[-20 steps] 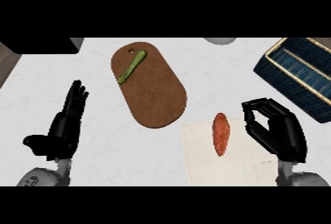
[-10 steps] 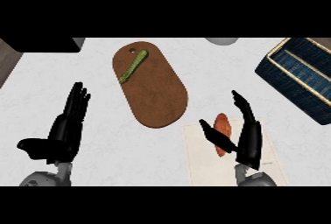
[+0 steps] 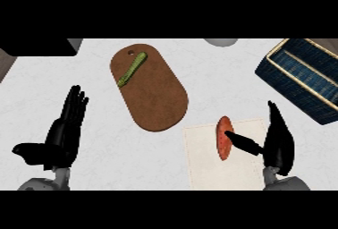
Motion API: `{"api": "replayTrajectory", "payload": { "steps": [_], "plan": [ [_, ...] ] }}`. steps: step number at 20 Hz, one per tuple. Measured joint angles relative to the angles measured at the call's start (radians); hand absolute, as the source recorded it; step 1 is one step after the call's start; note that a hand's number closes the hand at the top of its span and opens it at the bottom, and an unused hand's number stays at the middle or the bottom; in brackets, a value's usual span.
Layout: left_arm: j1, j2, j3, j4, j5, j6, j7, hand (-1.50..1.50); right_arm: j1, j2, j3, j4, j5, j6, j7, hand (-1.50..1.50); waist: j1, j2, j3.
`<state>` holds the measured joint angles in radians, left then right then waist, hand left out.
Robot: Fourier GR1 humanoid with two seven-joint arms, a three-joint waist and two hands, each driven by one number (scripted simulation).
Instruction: Pick the sweet potato from the placemat and place it in the basket
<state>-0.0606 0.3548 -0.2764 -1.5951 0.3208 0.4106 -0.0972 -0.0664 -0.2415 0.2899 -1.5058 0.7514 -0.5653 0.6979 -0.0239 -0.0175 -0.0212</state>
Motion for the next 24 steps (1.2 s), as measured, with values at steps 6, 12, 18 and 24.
{"api": "replayTrajectory", "payload": {
  "steps": [6, 12, 18, 24],
  "plan": [
    [0.007, -0.003, -0.004, -0.005, 0.002, -0.006, 0.002, 0.00, -0.099, -0.026, 0.048, -0.137, 0.024, 0.331, 0.300, -1.50, 0.012, -0.002, 0.005],
    [0.015, 0.001, -0.004, -0.025, 0.002, -0.010, 0.013, 0.00, -0.240, 0.020, 0.053, -0.287, 0.001, 0.565, 0.487, -1.50, 0.019, 0.000, 0.012],
    [0.016, -0.005, -0.004, -0.038, -0.006, -0.004, 0.016, 0.00, -0.282, 0.058, 0.025, -0.287, 0.020, 0.680, 0.535, -1.50, 0.016, 0.005, 0.015],
    [0.014, -0.005, 0.012, -0.033, 0.003, -0.020, 0.018, 0.00, -0.275, 0.119, -0.012, -0.280, 0.069, 0.747, 0.542, -1.50, 0.015, 0.010, 0.017]
  ]
}}
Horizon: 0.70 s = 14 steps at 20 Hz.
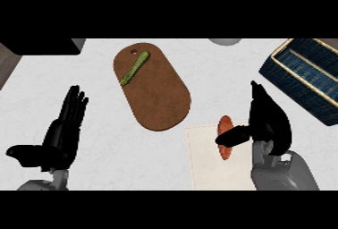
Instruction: Pick the sweet potato from the placemat and place it in the basket
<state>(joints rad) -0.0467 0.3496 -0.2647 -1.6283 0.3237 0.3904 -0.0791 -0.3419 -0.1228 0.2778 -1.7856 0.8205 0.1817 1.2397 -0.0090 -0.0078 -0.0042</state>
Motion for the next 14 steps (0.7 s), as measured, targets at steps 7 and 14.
{"api": "replayTrajectory", "payload": {
  "steps": [7, 14],
  "plan": [
    [0.005, 0.001, 0.010, -0.025, -0.008, -0.008, 0.016, 0.00, 0.078, 0.084, 0.026, -0.047, 0.086, 0.021, -0.005, -1.50, 0.004, 0.003, 0.002],
    [0.016, -0.012, 0.013, -0.033, -0.022, -0.025, 0.013, 0.00, 0.090, 0.108, 0.040, 0.002, 0.140, 0.006, -0.023, -1.50, 0.013, 0.006, 0.003]
  ]
}}
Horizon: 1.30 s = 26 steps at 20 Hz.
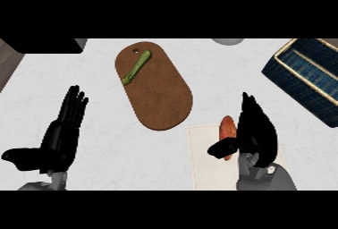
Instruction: Pick the sweet potato from the placemat and place it in the basket
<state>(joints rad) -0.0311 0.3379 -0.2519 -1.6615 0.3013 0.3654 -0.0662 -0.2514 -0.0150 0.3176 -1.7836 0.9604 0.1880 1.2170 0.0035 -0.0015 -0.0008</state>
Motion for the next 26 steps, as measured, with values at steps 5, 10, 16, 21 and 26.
{"api": "replayTrajectory", "payload": {
  "steps": [5, 10, 16, 21, 26],
  "plan": [
    [0.006, -0.012, 0.000, -0.004, -0.015, -0.001, 0.007, 0.00, 0.010, 0.003, 0.005, 0.031, 0.038, -0.005, -0.017, -1.50, 0.001, 0.000, 0.000],
    [-0.006, -0.034, 0.003, 0.012, -0.031, 0.001, 0.008, 0.00, 0.031, 0.005, 0.005, 0.044, 0.054, -0.017, -0.030, -1.50, -0.002, 0.001, 0.000],
    [-0.009, -0.038, 0.018, 0.006, -0.040, -0.013, 0.023, 0.00, 0.022, 0.006, -0.004, 0.106, 0.044, -0.044, -0.038, -1.50, 0.001, 0.001, 0.001],
    [-0.005, -0.051, 0.022, 0.002, -0.055, -0.016, 0.020, 0.00, 0.041, 0.006, -0.008, 0.122, 0.028, -0.054, -0.042, -1.50, 0.000, 0.001, 0.001],
    [-0.013, -0.055, 0.045, 0.016, -0.053, -0.039, 0.020, 0.00, 0.033, 0.007, -0.034, 0.177, 0.009, -0.070, -0.061, -1.50, 0.000, 0.002, 0.001]
  ]
}}
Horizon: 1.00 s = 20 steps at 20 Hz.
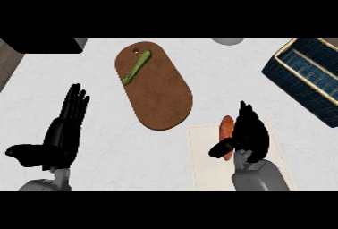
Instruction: Pick the sweet potato from the placemat and place it in the basket
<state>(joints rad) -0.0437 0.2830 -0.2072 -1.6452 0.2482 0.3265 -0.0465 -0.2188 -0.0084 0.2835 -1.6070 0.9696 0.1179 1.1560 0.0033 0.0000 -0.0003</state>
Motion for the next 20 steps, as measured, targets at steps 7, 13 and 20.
{"api": "replayTrajectory", "payload": {
  "steps": [7, 13, 20],
  "plan": [
    [0.016, -0.027, 0.002, -0.007, -0.032, -0.001, -0.002, 0.00, 0.035, 0.001, 0.025, 0.041, -0.009, -0.039, -0.016, -1.50, 0.000, 0.000, 0.000],
    [0.026, -0.037, 0.016, -0.024, -0.045, -0.016, 0.011, 0.00, 0.024, 0.000, -0.002, 0.078, -0.016, -0.058, -0.032, -1.50, 0.000, 0.000, 0.000],
    [0.006, -0.052, 0.039, -0.016, -0.061, -0.033, 0.031, 0.00, 0.022, 0.001, -0.001, 0.145, -0.012, -0.100, -0.049, -1.50, -0.001, 0.000, 0.000]
  ]
}}
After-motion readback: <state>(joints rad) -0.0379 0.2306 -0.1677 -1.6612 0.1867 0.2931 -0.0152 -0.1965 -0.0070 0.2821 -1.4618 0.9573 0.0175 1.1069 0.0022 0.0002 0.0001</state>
